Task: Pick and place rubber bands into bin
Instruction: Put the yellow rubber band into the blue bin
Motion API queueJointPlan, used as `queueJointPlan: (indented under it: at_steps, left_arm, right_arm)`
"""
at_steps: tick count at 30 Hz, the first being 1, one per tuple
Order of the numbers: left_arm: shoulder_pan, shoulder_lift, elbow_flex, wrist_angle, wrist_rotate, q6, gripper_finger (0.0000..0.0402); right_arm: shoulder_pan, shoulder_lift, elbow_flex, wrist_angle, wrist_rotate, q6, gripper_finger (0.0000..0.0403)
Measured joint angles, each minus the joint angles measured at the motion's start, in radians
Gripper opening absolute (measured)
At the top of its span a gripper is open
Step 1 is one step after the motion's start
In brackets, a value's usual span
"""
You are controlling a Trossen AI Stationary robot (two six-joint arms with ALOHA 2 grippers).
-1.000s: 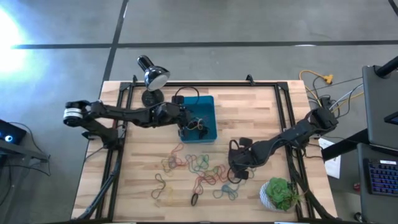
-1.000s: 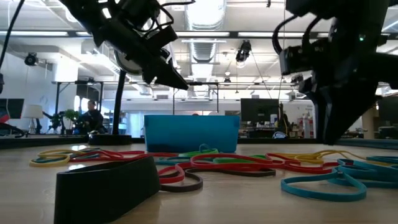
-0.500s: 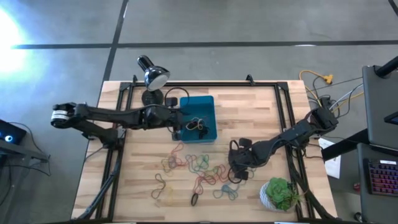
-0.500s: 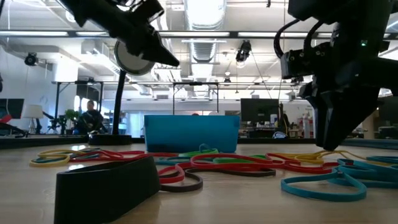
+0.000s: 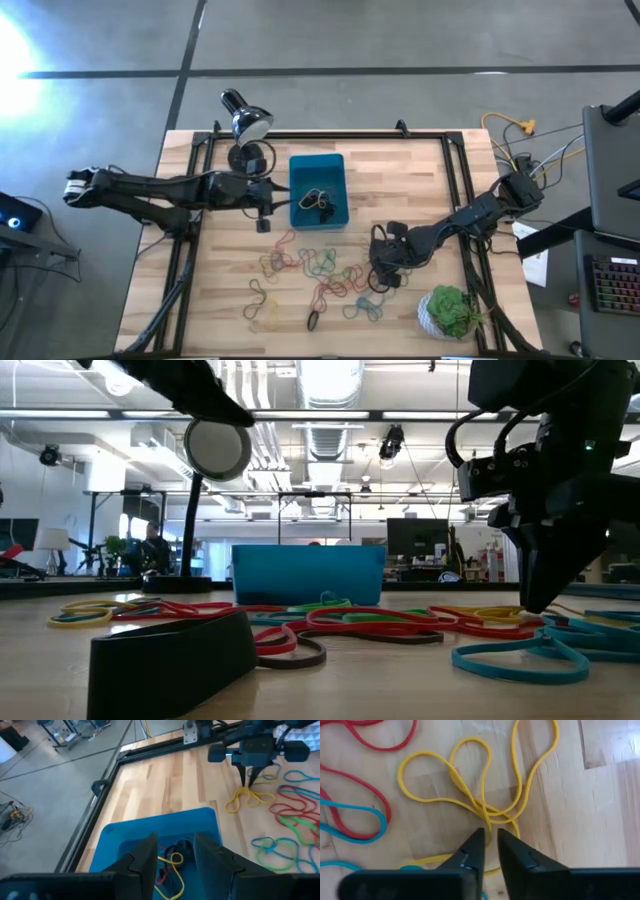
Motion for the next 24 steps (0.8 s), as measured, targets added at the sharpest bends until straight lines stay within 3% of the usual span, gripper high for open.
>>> queueJointPlan:
  at_steps: [4,13,24]
  left_arm:
    - [-0.011,-0.034,0.0,-0.03,0.0,-0.022,0.0112]
    - [-0.021,-0.039,0.0,-0.179,0.004,-0.108,0.0112]
    - [-0.05,-0.003,-0.001,-0.32,0.101,-0.209,0.0112]
  right_arm:
    - [0.0,0.0,0.016,0.0,0.0,-0.031,0.0011]
    - [0.001,-0.01,0.086,-0.04,0.014,-0.085,0.0008]
    - [0.001,-0.108,0.256,-0.199,0.179,-0.183,0.0008]
